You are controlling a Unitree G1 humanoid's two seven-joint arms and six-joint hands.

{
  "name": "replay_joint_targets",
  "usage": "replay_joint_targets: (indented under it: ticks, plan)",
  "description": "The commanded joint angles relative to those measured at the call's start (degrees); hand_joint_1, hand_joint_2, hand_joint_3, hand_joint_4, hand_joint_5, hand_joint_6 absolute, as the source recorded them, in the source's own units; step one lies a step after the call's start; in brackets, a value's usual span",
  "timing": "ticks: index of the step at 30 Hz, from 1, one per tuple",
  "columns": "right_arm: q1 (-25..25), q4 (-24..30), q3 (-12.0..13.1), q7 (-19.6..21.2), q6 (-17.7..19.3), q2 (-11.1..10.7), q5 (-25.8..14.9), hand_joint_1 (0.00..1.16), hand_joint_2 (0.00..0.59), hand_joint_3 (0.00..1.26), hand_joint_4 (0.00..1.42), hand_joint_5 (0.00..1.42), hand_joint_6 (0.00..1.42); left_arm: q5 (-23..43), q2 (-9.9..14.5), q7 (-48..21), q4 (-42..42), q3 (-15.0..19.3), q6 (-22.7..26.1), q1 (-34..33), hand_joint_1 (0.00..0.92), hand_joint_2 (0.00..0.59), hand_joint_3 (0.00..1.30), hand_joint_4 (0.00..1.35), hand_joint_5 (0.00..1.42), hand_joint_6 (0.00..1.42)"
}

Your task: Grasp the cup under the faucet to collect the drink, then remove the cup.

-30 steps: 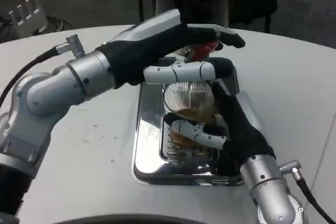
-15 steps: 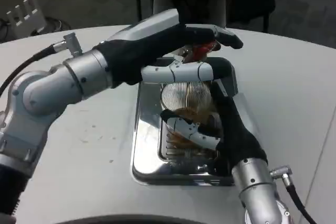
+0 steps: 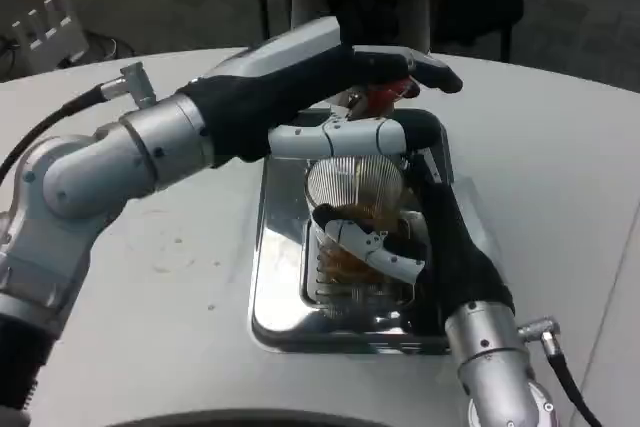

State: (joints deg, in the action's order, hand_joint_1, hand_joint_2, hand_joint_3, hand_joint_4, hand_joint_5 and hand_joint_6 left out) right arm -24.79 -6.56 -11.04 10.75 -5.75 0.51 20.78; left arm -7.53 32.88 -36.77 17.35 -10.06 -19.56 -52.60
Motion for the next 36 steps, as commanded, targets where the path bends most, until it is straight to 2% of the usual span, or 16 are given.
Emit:
replay_joint_targets:
  ticks: [1,10,26,30,36]
  plan:
    - [0.6,1.1,0.1,-1.1,0.7,-0.1,-0.7,0.69,0.204,0.00,0.06,0.13,0.16,-2.1,1.7,-1.9,1.7,-0.8,1.9,2.2,0.000,0.150,0.27,0.17,0.21,0.32]
    - [1.7,2.8,-0.1,-1.2,-0.1,-0.2,-0.2,0.68,0.205,0.00,0.05,0.13,0.16,-2.2,1.6,-2.0,1.9,-1.0,1.8,2.2,0.000,0.150,0.27,0.17,0.21,0.32]
    - [1.9,-0.1,-0.5,-0.1,-0.1,0.5,0.5,0.67,0.202,0.00,0.03,0.11,0.14,-2.1,1.8,-2.7,1.3,-1.0,2.0,2.1,0.000,0.149,0.28,0.17,0.21,0.32]
    - [1.4,-0.8,-0.4,0.1,0.1,1.2,0.0,0.67,0.204,0.00,0.03,0.11,0.14,-2.2,1.9,-2.8,1.4,-1.1,2.0,2.1,0.000,0.149,0.28,0.17,0.21,0.32]
    - [0.3,-3.3,-1.7,2.0,-0.2,3.2,1.0,0.67,0.207,0.00,0.03,0.11,0.14,-2.3,2.3,-2.9,2.3,-0.9,1.6,2.0,0.000,0.152,0.28,0.17,0.21,0.32]
